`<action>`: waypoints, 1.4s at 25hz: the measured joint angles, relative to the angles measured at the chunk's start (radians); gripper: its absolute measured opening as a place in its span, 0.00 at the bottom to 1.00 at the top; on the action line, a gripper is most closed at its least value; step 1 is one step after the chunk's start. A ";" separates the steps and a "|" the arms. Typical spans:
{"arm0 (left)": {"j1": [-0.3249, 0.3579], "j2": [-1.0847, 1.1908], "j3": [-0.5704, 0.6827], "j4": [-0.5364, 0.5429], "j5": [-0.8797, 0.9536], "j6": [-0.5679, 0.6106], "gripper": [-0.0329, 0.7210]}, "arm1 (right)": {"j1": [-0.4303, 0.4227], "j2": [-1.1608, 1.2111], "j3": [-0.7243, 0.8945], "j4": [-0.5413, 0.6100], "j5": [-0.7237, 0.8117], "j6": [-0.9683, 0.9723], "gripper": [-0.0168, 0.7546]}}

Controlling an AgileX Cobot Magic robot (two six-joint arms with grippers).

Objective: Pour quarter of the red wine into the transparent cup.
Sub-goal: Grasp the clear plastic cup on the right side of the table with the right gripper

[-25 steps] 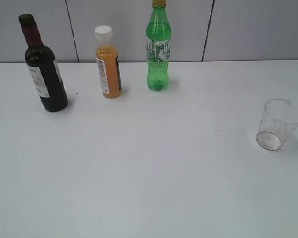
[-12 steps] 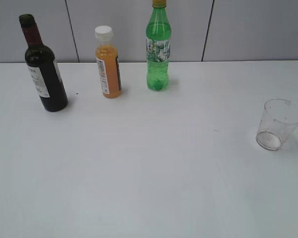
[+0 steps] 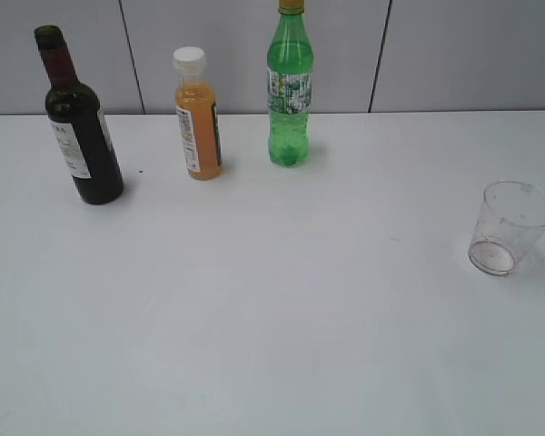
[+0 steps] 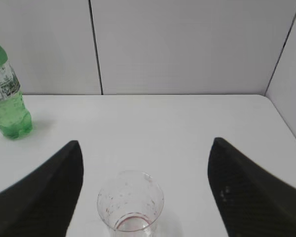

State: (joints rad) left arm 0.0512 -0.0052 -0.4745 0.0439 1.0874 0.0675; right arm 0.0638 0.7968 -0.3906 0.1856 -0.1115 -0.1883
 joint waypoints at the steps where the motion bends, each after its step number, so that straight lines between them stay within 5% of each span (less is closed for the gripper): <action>1: 0.000 0.000 0.000 0.000 0.000 0.000 0.82 | 0.011 0.023 0.018 0.000 -0.035 0.000 0.83; 12: 0.000 0.000 0.000 0.000 0.000 0.000 0.82 | 0.080 0.216 0.215 -0.006 -0.365 0.051 0.83; 22: 0.000 0.000 0.000 0.000 0.000 0.000 0.82 | 0.080 0.292 0.333 -0.136 -0.585 0.202 0.88; 35: 0.000 0.000 0.000 0.000 0.000 0.000 0.82 | 0.080 0.600 0.356 -0.163 -0.847 0.211 0.89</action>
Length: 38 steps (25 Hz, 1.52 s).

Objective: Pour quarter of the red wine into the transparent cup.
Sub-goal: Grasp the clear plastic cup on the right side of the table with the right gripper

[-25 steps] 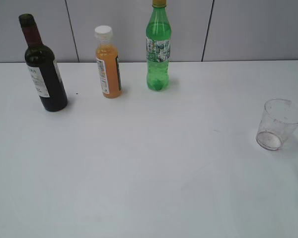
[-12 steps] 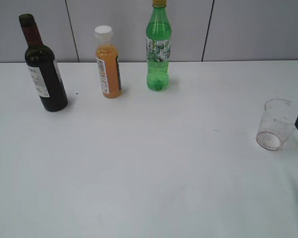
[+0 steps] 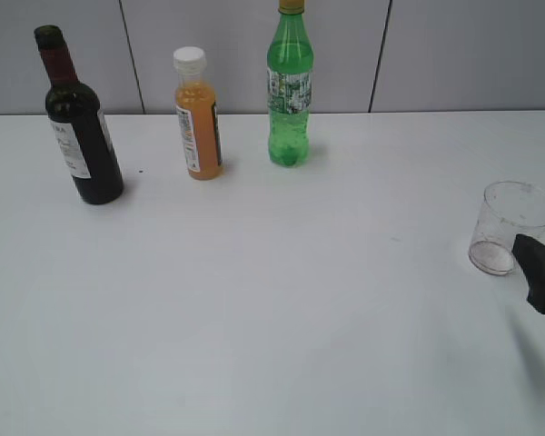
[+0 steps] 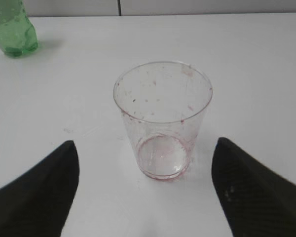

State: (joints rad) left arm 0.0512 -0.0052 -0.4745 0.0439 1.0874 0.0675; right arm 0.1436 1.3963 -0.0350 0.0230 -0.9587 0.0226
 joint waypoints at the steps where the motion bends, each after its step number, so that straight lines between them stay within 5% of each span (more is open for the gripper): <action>1: 0.000 0.000 0.000 0.000 0.000 0.000 0.82 | 0.000 0.032 0.000 0.000 -0.022 0.000 0.89; 8: 0.000 0.000 0.000 0.000 0.000 0.000 0.82 | 0.000 0.271 0.000 -0.002 -0.232 0.000 0.89; 38: 0.000 0.000 0.000 0.000 0.000 0.000 0.82 | 0.000 0.665 -0.179 0.051 -0.276 -0.001 0.86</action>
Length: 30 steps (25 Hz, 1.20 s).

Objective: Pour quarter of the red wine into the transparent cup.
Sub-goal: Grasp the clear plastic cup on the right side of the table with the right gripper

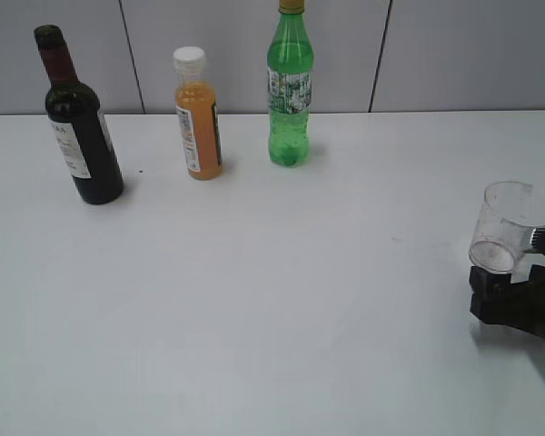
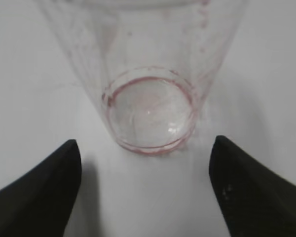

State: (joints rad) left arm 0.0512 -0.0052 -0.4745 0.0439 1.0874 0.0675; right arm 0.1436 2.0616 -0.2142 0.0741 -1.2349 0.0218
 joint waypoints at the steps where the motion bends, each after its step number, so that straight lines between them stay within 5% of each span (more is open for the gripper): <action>1: 0.000 0.000 0.000 0.000 0.000 0.000 0.82 | 0.000 0.009 -0.007 0.000 -0.006 0.000 0.86; 30: 0.000 0.000 0.000 0.000 0.000 0.000 0.82 | 0.000 0.198 -0.188 0.006 -0.133 -0.015 0.84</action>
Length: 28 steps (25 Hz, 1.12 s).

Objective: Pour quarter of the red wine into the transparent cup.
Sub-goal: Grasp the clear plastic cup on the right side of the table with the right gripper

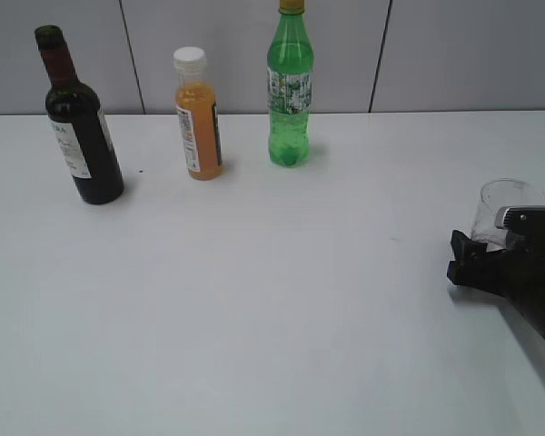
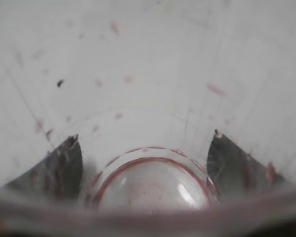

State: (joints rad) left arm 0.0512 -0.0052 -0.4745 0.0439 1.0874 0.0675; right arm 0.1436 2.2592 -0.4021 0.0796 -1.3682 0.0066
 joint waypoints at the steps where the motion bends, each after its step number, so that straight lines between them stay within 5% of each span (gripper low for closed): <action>1: 0.000 0.000 0.000 0.000 0.000 0.000 0.82 | 0.000 0.002 -0.002 0.000 0.000 0.000 0.83; 20: 0.000 0.000 0.000 0.000 0.000 0.000 0.82 | 0.000 -0.016 -0.003 -0.007 0.004 0.000 0.74; 28: 0.000 0.000 0.000 0.000 0.000 0.000 0.82 | 0.000 -0.151 0.037 -0.110 0.137 0.006 0.73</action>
State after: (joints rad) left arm 0.0512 -0.0052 -0.4745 0.0439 1.0874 0.0675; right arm 0.1436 2.1087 -0.3650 -0.0300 -1.2312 0.0122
